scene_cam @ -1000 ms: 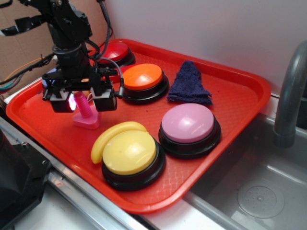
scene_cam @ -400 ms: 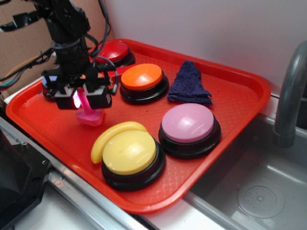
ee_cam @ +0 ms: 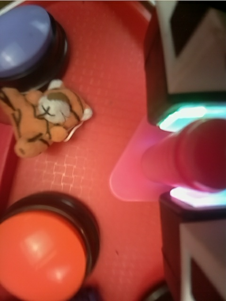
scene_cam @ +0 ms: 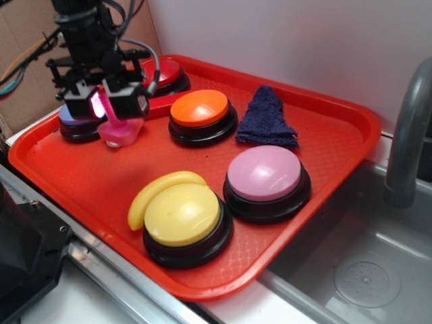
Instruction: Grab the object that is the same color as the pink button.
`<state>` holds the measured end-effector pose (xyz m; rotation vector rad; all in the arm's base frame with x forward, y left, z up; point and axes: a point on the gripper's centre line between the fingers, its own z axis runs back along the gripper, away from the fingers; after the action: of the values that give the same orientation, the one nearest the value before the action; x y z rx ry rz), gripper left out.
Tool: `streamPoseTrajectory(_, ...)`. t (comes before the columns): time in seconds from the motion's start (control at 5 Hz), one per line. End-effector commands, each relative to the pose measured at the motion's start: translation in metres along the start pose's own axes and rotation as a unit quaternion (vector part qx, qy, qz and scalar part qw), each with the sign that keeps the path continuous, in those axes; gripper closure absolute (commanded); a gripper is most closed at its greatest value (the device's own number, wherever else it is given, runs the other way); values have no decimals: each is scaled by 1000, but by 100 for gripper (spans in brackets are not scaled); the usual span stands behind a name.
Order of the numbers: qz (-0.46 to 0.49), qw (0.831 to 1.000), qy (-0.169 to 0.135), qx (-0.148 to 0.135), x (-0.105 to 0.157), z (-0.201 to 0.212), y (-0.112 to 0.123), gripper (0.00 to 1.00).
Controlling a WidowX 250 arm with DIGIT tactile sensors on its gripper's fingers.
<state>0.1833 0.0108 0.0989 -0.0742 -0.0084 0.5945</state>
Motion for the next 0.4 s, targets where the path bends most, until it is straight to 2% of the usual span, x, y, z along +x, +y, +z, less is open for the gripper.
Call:
streamPoseTrajectory(0.0,-115,993,-17,-17,-8,63,-20,100)
streamPoseTrajectory(0.2,-155,987,-15,-28,-15,73,-24,100)
